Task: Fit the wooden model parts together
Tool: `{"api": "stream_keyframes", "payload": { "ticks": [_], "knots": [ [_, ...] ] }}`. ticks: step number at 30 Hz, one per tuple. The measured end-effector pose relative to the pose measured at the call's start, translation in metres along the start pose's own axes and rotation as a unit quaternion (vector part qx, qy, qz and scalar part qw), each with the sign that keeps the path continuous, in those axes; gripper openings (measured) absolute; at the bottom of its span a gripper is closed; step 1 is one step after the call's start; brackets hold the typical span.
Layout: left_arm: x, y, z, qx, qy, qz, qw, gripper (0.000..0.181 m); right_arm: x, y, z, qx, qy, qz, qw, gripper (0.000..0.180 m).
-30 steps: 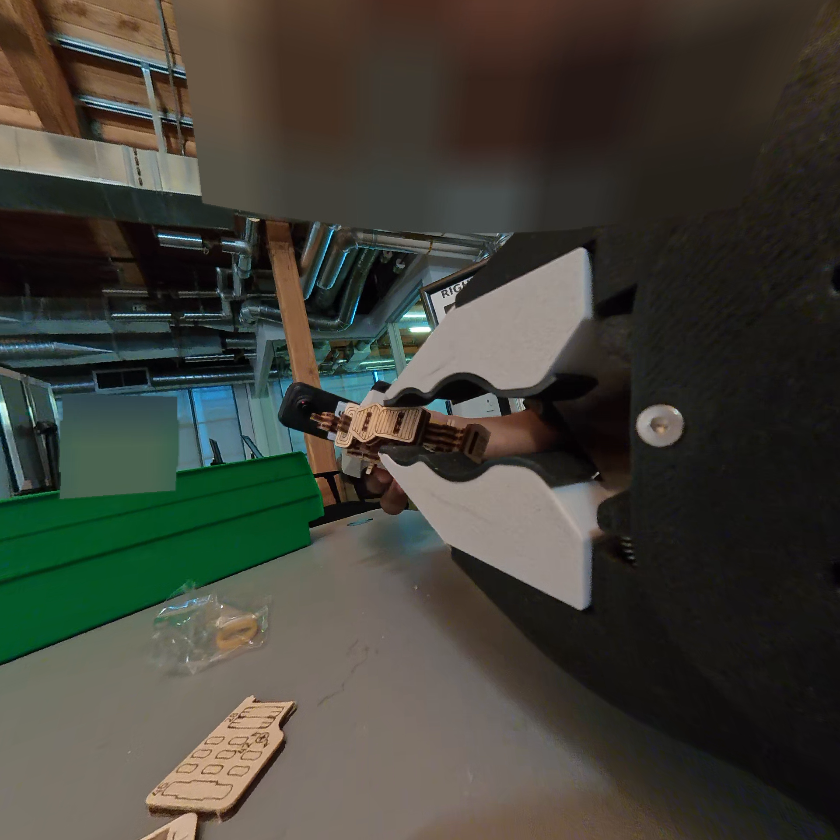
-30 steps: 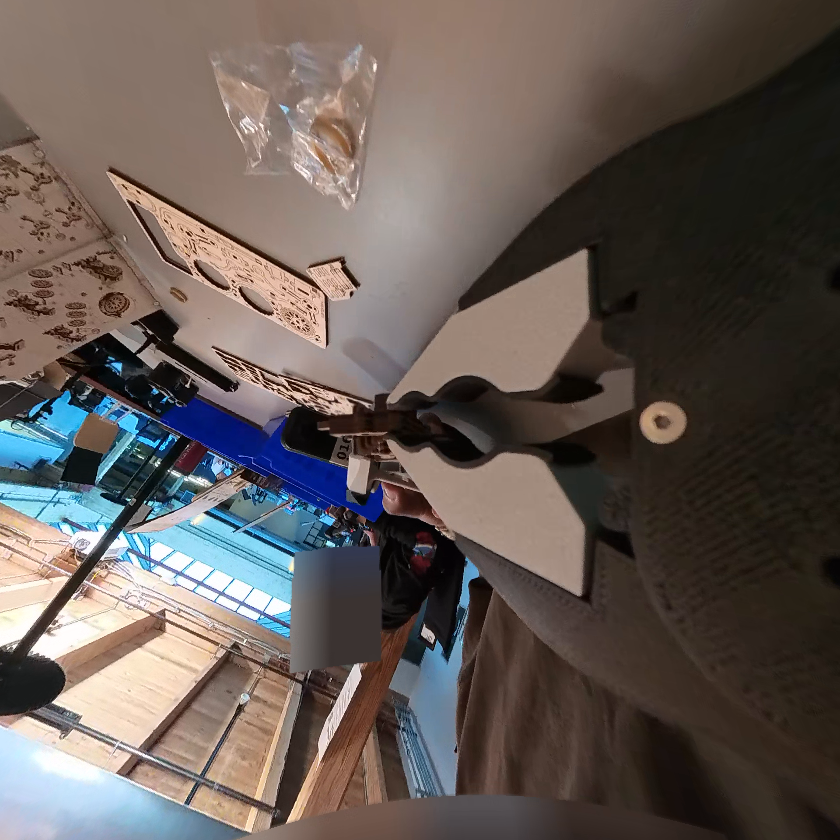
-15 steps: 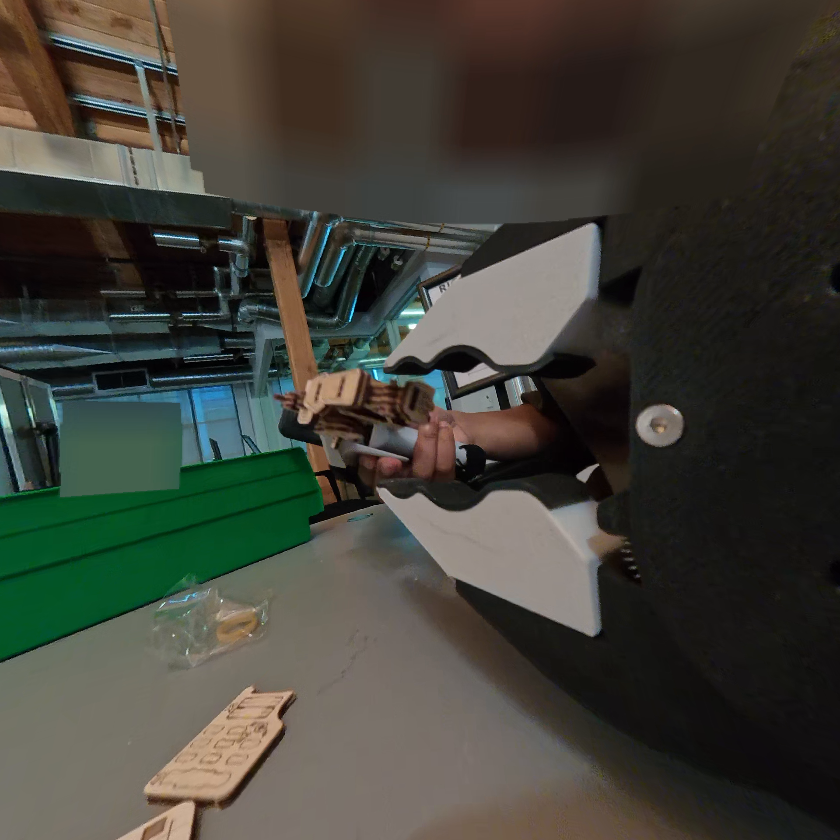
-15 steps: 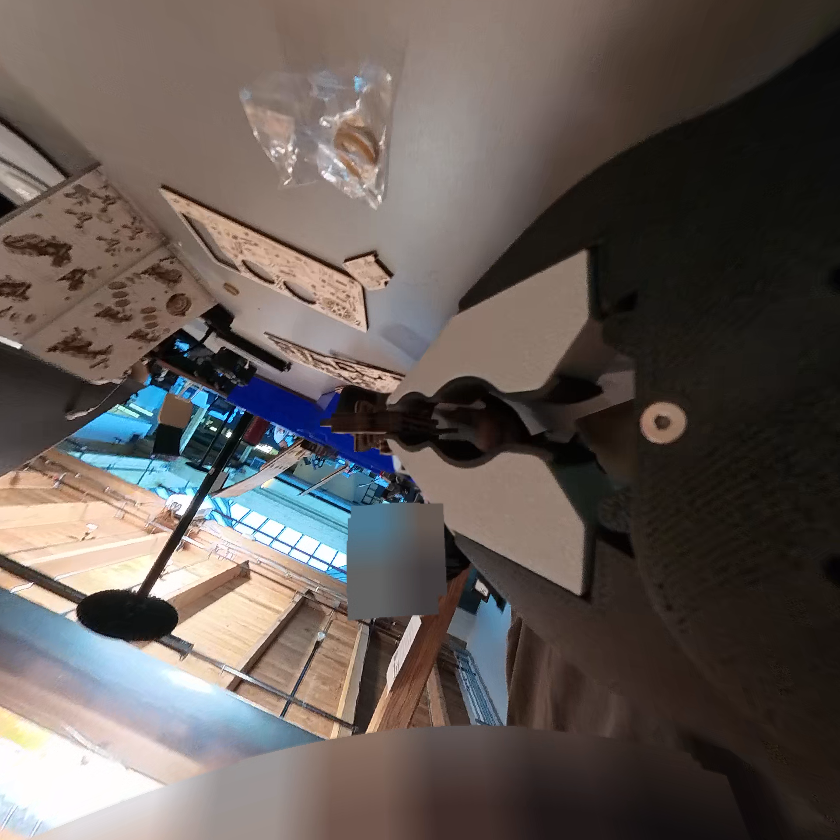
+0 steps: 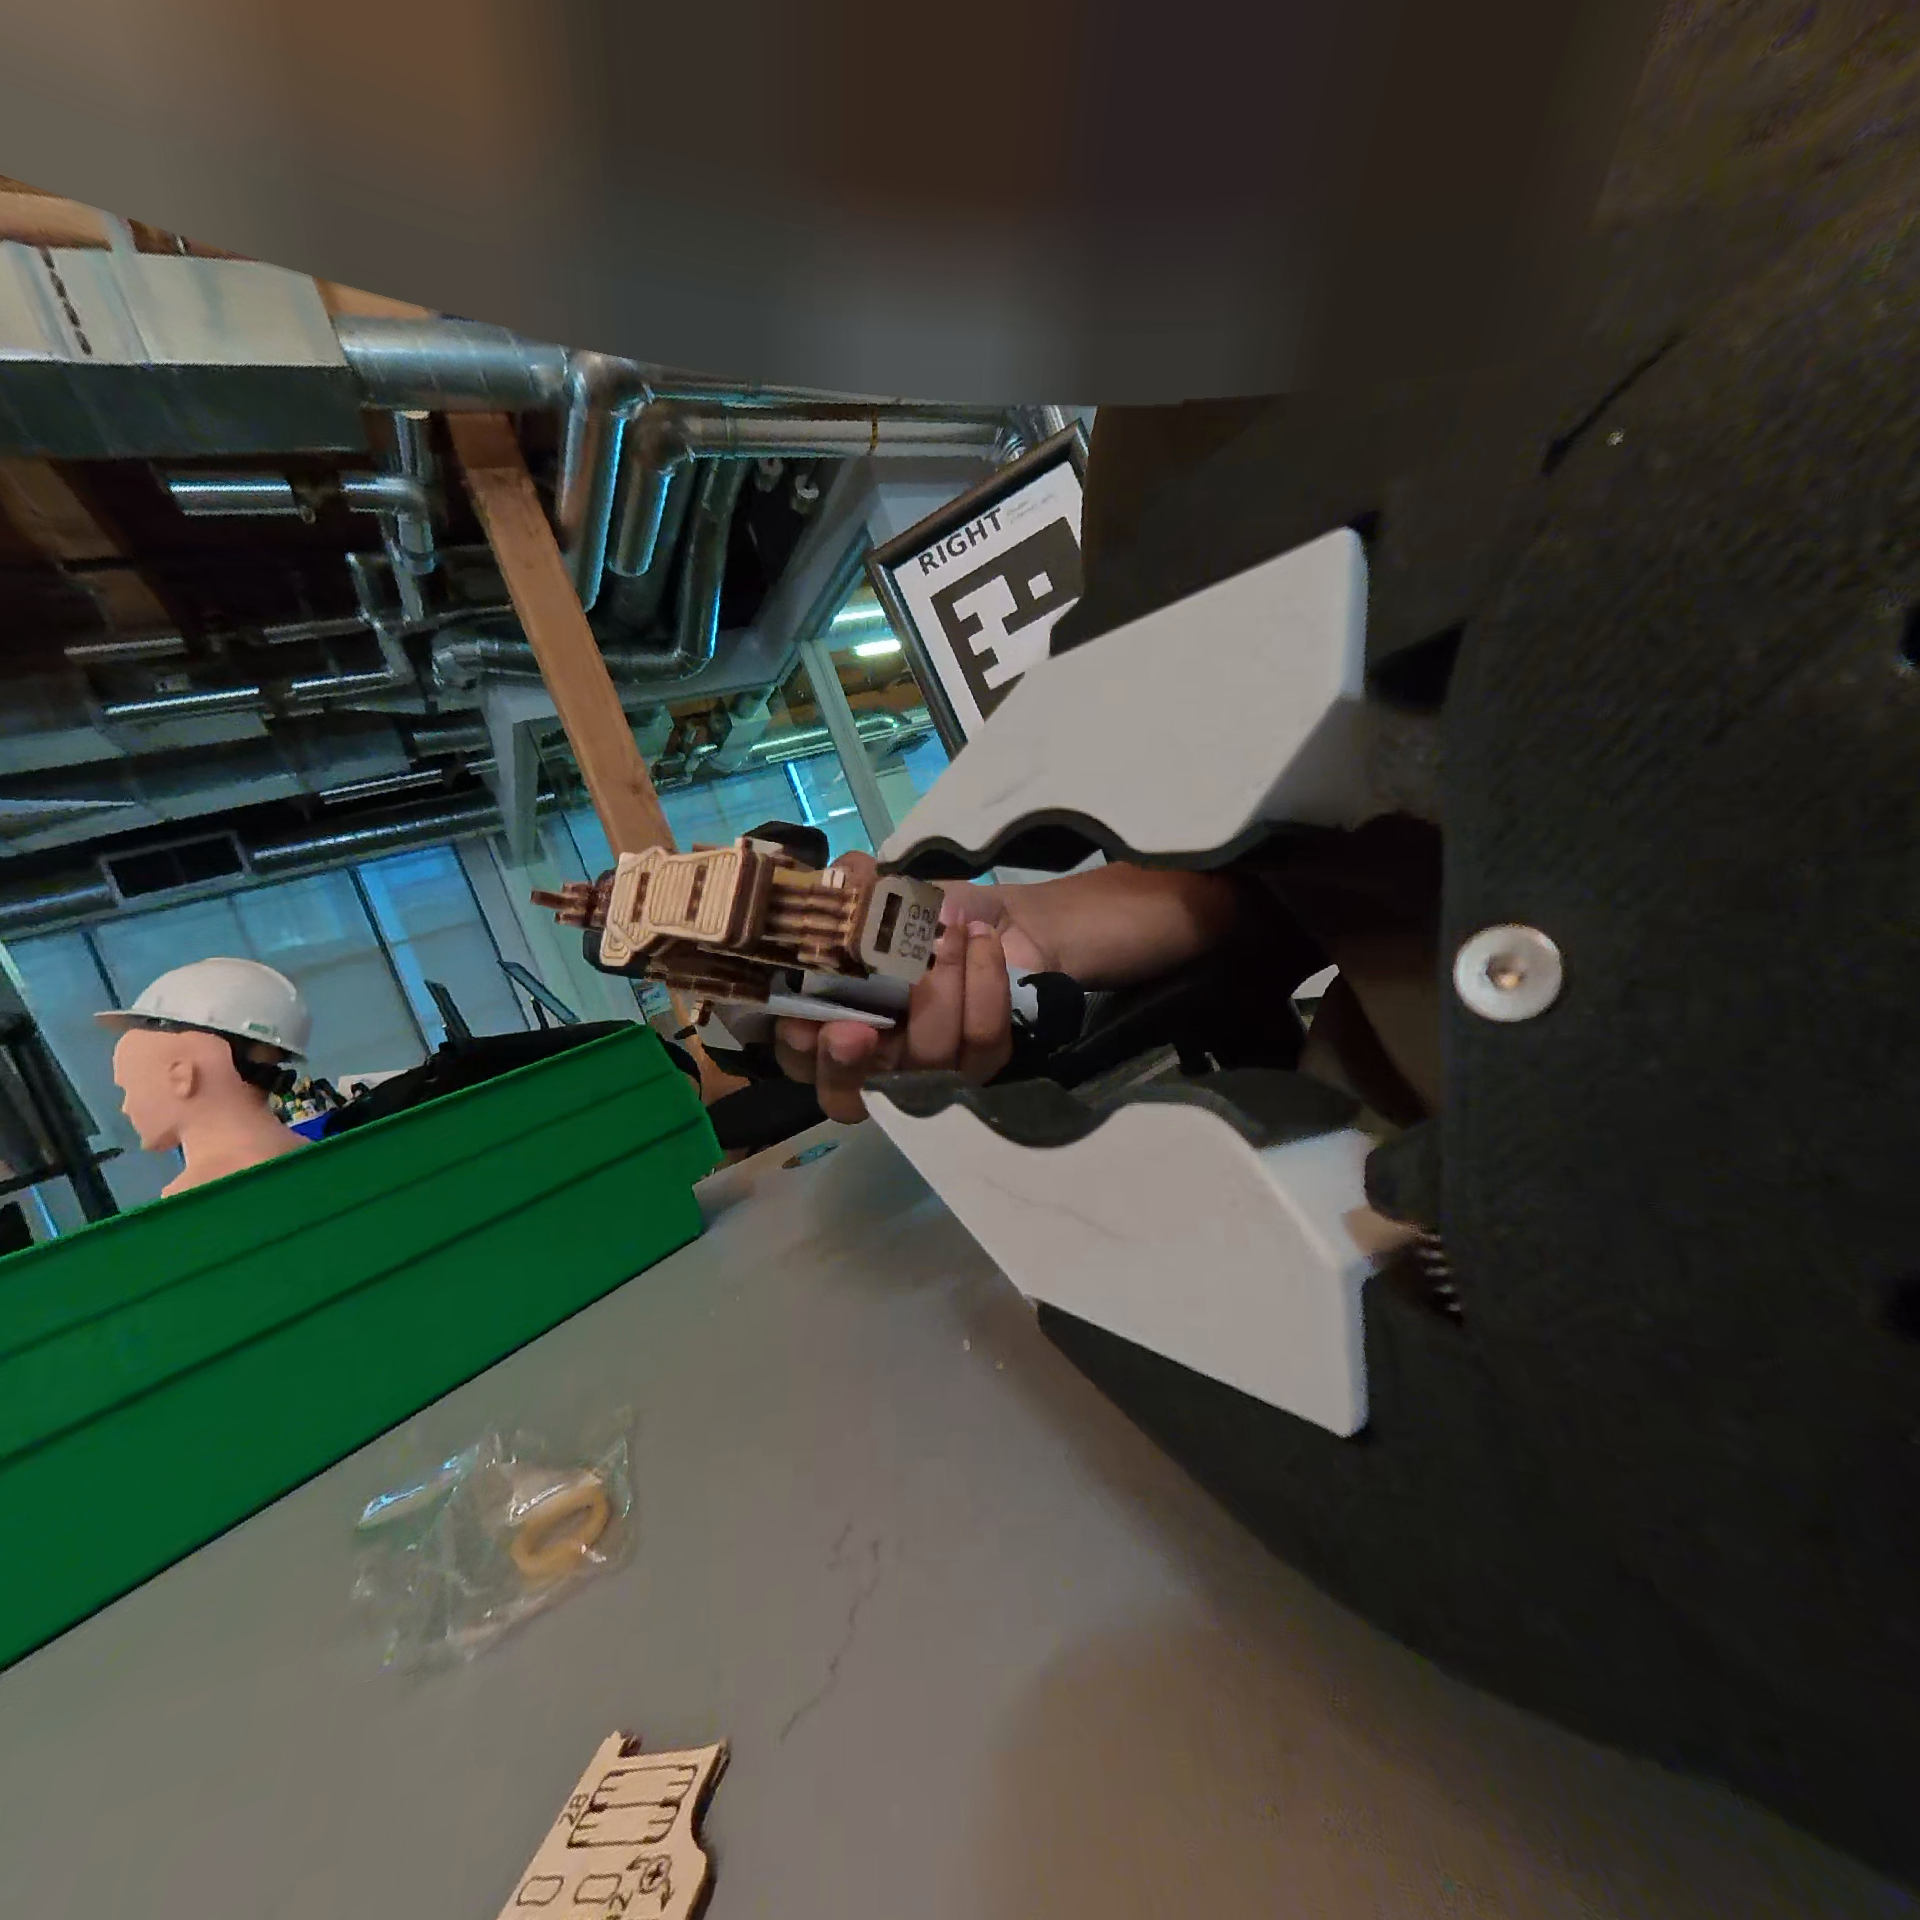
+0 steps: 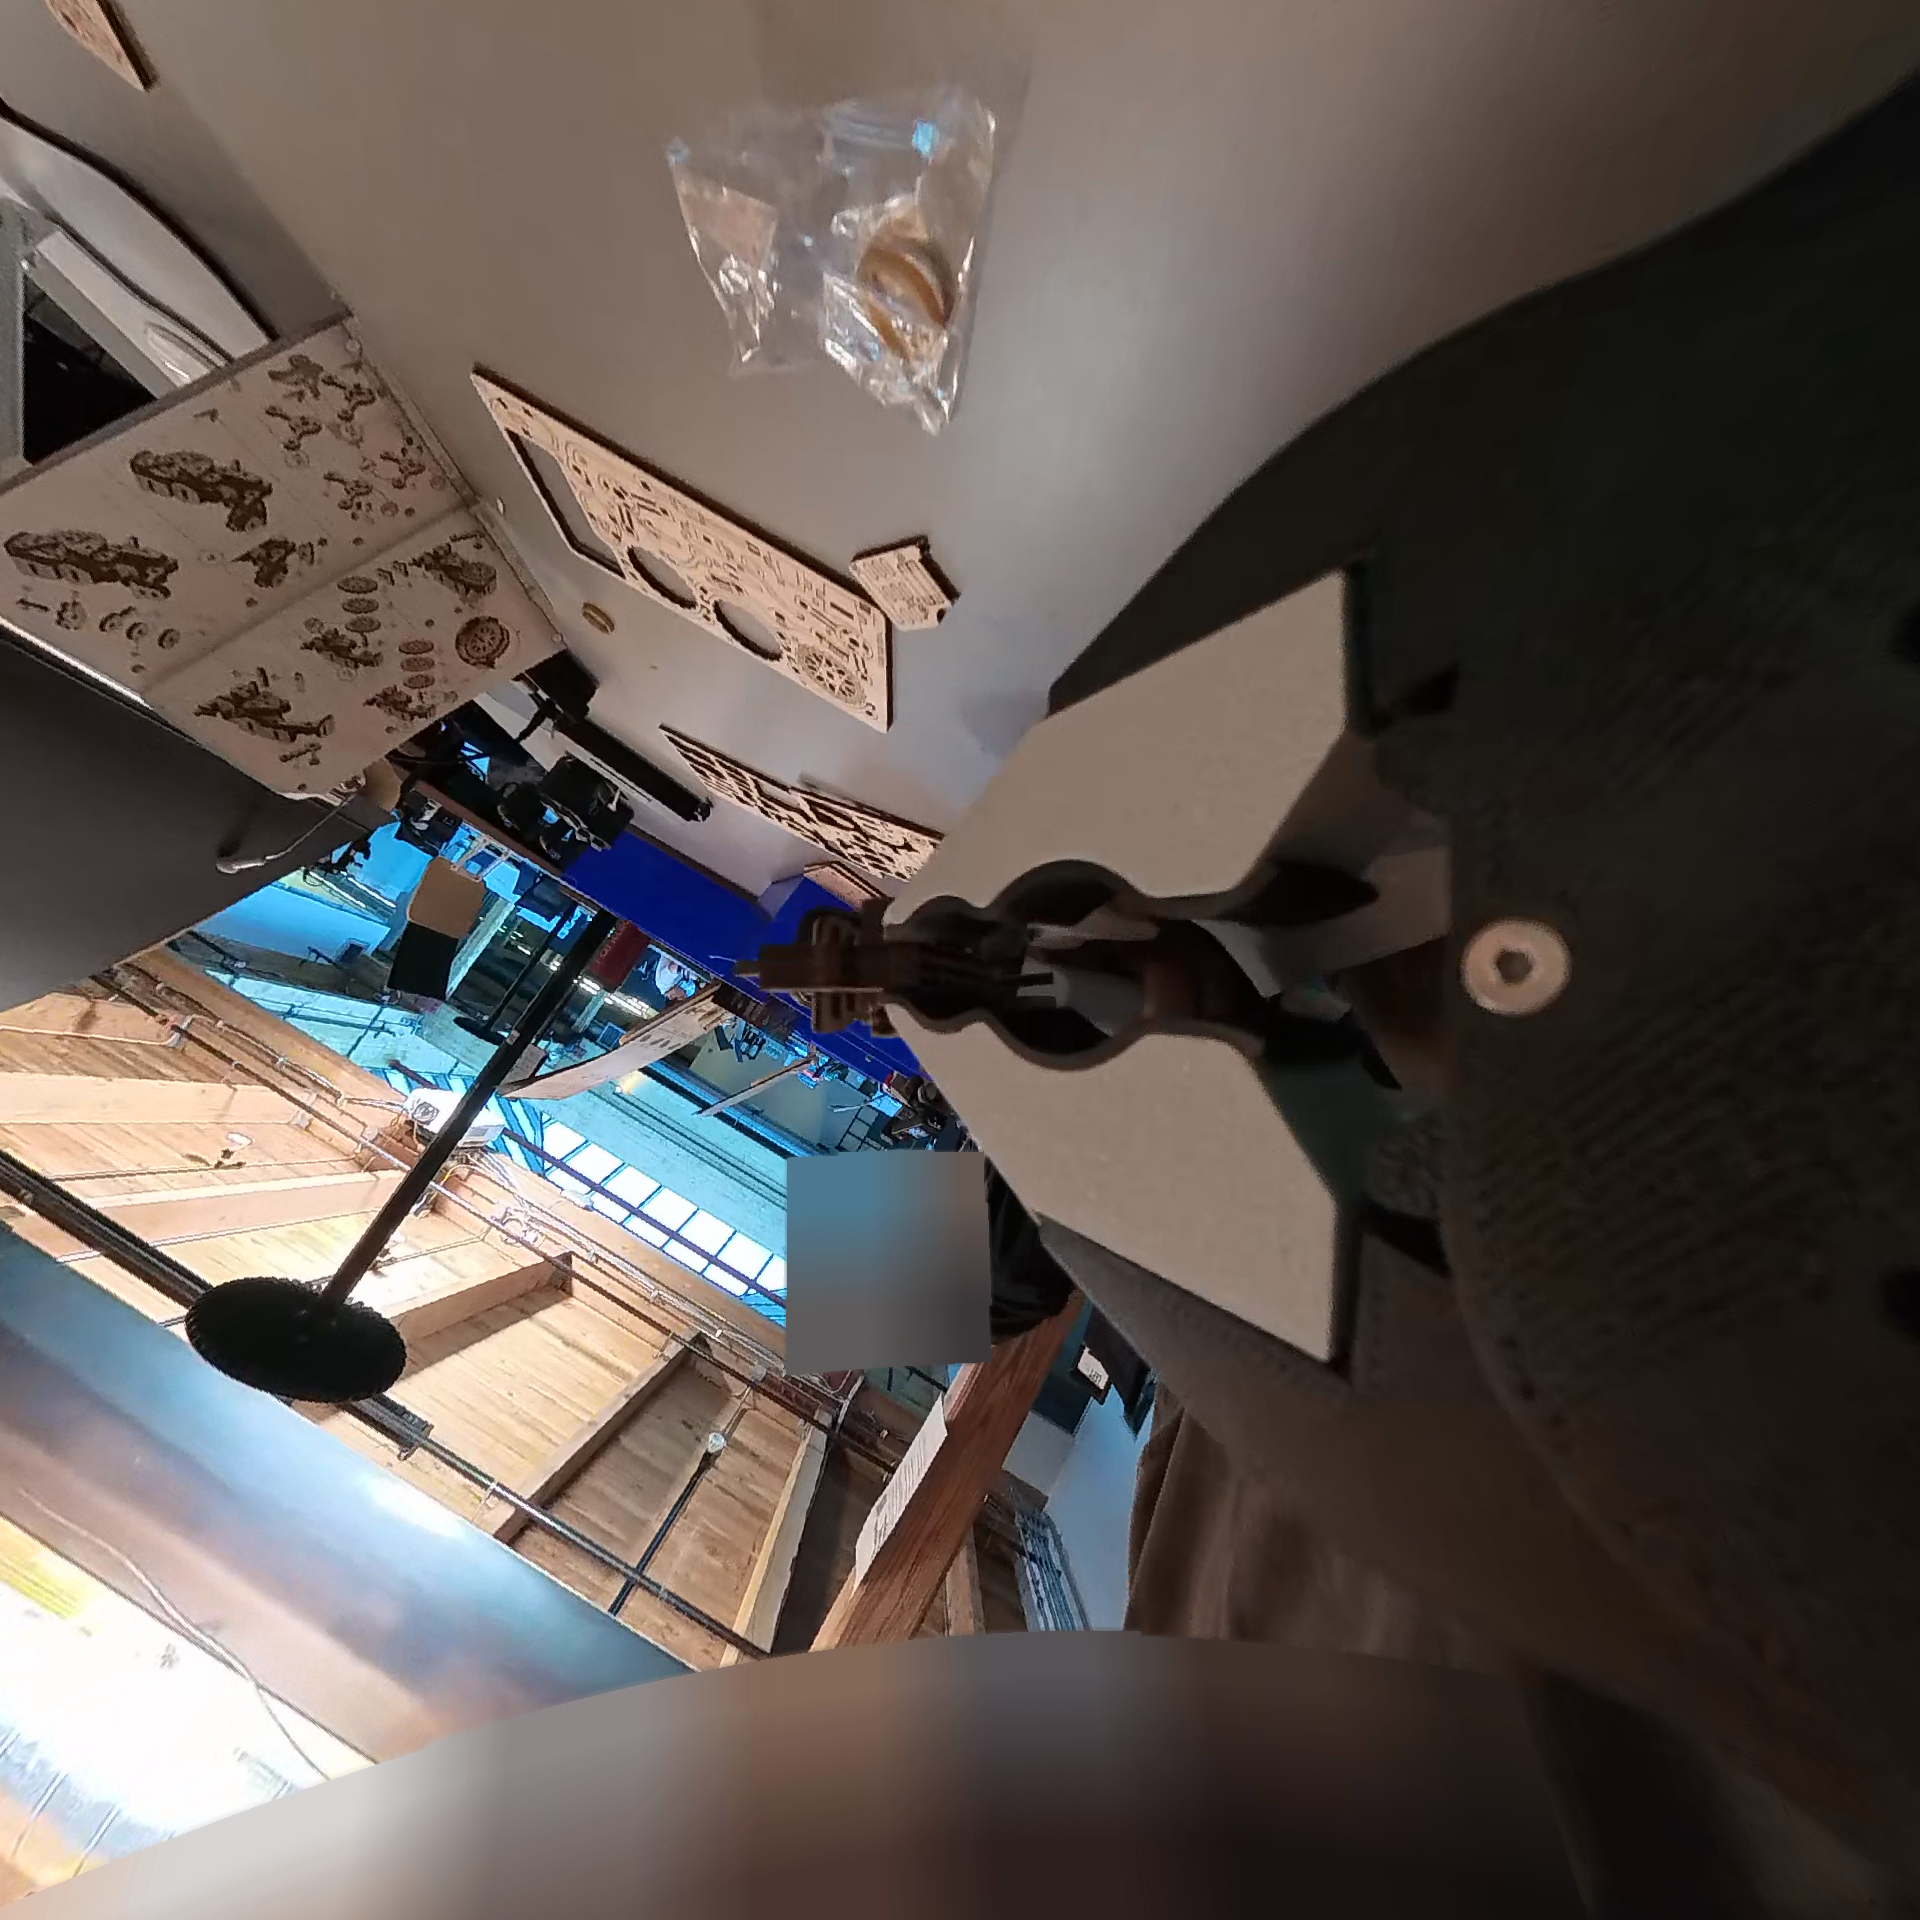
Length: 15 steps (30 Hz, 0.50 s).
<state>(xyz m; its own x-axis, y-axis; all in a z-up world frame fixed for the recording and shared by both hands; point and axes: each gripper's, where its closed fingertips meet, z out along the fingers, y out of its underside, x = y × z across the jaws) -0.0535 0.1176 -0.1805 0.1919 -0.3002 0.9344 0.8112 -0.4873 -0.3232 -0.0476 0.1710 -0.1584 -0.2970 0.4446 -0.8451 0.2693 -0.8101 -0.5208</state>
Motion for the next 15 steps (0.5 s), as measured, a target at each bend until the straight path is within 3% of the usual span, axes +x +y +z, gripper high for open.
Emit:
{"api": "stream_keyframes", "payload": {
  "ticks": [7,15],
  "knots": [
    [-0.0015,-0.0046,-0.0034,0.016,-0.018,0.035,0.999,0.018,-0.0024,0.0026,0.0023,-0.009,0.008,-0.035,0.999,0.006],
    [-0.0021,-0.007,-0.0058,0.024,-0.033,0.067,0.997,0.017,-0.0059,0.0057,0.0046,-0.021,0.022,-0.09,0.996,0.006]
  ]
}}
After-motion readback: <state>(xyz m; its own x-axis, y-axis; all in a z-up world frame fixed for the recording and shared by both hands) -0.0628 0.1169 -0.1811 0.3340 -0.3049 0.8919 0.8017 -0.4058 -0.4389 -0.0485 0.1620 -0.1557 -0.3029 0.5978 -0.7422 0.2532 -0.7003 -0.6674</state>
